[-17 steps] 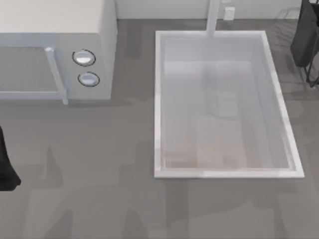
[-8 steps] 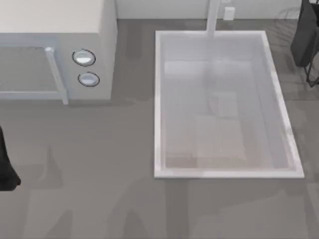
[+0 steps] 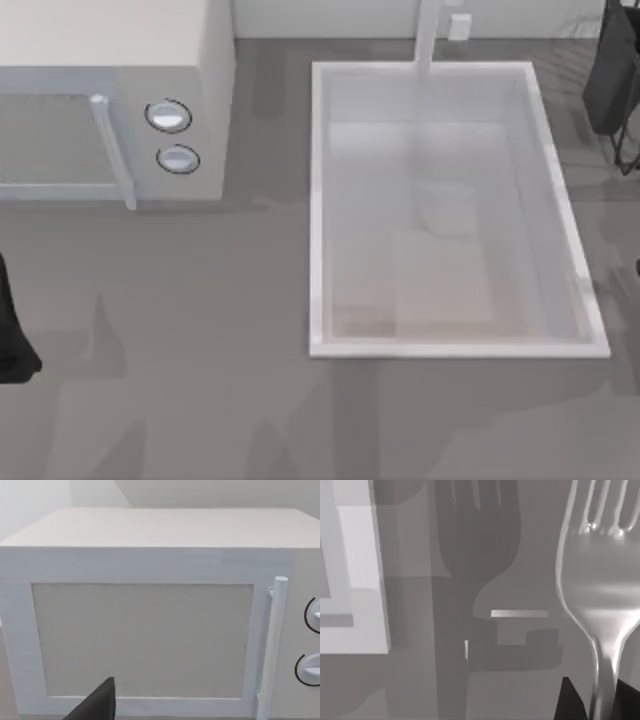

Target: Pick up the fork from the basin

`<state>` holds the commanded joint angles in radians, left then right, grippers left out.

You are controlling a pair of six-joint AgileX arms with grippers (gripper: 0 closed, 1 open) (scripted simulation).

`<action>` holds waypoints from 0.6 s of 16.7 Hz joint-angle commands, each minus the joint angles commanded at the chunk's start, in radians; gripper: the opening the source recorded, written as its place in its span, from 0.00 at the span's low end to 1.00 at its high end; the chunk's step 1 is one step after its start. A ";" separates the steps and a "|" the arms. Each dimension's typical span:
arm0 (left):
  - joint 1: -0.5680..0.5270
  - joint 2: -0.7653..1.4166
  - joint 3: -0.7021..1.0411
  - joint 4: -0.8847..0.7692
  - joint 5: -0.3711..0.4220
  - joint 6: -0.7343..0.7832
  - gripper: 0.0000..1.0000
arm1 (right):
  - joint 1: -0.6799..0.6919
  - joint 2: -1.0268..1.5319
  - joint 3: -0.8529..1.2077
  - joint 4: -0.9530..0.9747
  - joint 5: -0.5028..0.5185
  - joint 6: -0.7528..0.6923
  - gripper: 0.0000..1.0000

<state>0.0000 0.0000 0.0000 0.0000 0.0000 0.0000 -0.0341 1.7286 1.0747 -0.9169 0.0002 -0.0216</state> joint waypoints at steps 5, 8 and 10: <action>0.000 0.000 0.000 0.000 0.000 0.000 1.00 | 0.000 0.000 0.000 0.000 0.000 0.000 0.30; 0.000 0.000 0.000 0.000 0.000 0.000 1.00 | 0.000 0.000 0.000 0.000 0.000 0.000 0.53; 0.000 0.000 0.000 0.000 0.000 0.000 1.00 | 0.000 0.000 0.000 0.000 0.000 0.000 0.68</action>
<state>0.0000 0.0000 0.0000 0.0000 0.0000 0.0000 -0.0341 1.7286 1.0747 -0.9169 0.0002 -0.0216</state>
